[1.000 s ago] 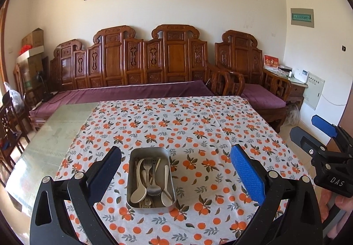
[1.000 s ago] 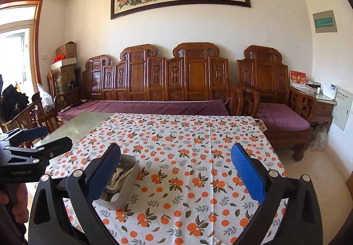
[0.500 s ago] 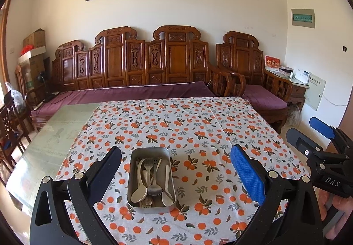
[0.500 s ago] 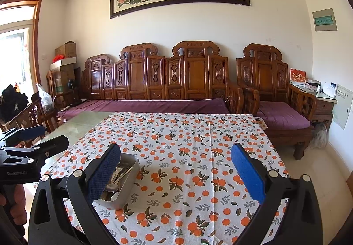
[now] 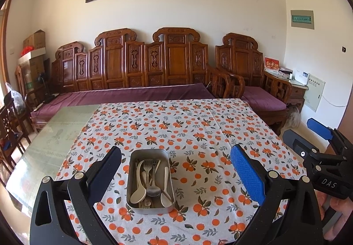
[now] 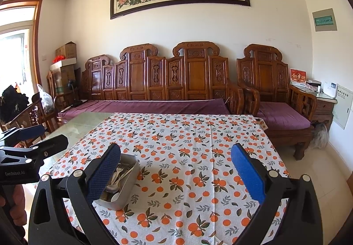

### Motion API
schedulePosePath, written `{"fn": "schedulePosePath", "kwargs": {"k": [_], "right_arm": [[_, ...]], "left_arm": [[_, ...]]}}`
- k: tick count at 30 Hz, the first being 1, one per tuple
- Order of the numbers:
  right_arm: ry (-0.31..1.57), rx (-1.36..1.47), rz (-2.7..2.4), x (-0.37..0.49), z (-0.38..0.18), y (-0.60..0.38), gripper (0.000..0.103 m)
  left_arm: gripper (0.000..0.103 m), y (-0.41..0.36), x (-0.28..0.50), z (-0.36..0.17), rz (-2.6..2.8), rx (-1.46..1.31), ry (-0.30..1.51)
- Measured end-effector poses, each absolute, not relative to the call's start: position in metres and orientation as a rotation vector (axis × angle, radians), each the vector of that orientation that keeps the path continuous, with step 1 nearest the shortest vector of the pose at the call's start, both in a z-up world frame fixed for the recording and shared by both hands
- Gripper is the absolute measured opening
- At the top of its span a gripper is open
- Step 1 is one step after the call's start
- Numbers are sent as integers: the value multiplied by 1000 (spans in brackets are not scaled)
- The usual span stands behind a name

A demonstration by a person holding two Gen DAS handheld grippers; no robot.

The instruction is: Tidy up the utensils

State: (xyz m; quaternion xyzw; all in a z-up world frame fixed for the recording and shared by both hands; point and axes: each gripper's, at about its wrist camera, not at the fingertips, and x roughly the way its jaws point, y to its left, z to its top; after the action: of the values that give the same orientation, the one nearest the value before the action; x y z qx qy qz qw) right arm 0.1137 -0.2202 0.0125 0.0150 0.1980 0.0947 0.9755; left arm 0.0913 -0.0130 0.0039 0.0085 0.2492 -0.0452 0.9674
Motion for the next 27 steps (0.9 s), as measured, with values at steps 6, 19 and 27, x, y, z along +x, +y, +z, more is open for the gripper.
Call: {"fn": "schedulePosePath", "kwargs": {"k": [6, 19, 27], "right_arm": [[398, 31, 192, 114, 13, -220, 101], [396, 34, 193, 115, 15, -220, 101], [396, 34, 194, 115, 14, -220, 101]], "left_arm": [[95, -12, 91, 4, -87, 16, 501], [95, -15, 91, 4, -83, 22, 498], [95, -15, 90, 4, -80, 19, 491]]}}
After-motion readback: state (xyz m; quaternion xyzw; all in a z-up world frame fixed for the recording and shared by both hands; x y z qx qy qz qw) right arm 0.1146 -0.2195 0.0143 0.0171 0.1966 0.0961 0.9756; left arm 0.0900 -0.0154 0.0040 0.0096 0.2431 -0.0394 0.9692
